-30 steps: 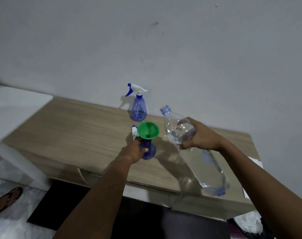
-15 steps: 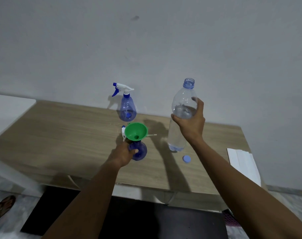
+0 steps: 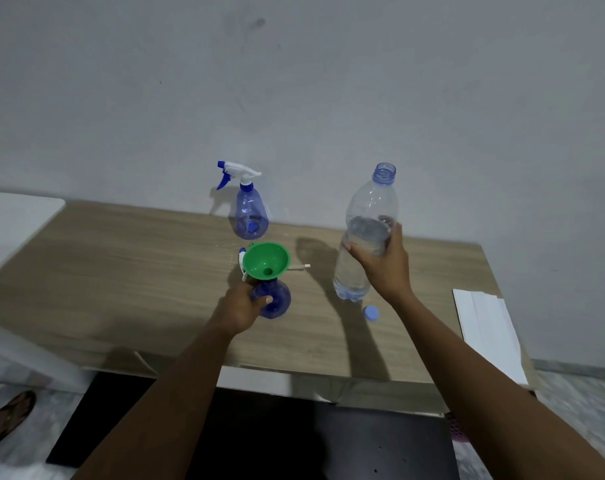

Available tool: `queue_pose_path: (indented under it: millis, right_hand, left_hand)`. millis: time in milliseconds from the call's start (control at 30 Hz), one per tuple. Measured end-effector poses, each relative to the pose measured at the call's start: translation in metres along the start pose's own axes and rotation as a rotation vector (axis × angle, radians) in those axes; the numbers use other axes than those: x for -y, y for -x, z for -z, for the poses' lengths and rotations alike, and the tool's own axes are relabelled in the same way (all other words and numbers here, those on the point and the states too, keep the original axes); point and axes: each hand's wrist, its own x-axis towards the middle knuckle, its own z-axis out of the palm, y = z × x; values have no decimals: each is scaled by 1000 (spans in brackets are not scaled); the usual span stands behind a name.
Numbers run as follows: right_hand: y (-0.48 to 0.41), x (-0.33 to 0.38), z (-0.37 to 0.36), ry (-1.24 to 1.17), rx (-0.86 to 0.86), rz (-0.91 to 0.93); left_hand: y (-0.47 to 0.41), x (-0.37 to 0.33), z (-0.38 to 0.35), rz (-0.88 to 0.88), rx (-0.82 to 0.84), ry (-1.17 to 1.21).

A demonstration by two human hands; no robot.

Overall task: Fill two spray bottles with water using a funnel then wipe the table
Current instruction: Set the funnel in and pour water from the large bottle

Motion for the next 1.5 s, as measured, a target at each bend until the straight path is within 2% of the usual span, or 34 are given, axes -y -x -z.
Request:
queue_pose_path:
  millis: [100,267,333,433,600,667,800,1500]
  right_hand:
    - [14,-10,-2,-6,8,-36]
    - [63,-28,-22,68,-312,-187]
    - [79,-34,-35,-81,-217,-255]
    - [90,-31,-51,-280,104,-245]
    - [88,-11,-56,-333,513,-144]
    - [85,-10,-55,-334,618,-130]
    - [82,-10,-57,-348,686,-126]
    - [75,-3,-64,-363,710,-157]
  left_hand:
    - [3,0,3,0,46,46]
    - [-2,41,-6,-12,117,123]
    - [15,31,-6,-17,129,106]
    - [36,17,-8,-14,155,103]
    - [48,20,-13,-42,206,136]
    - [51,19,-14,-57,199,130]
    - [50,21,-15,-61,188,133]
    - [42,32,-19,-122,214,158]
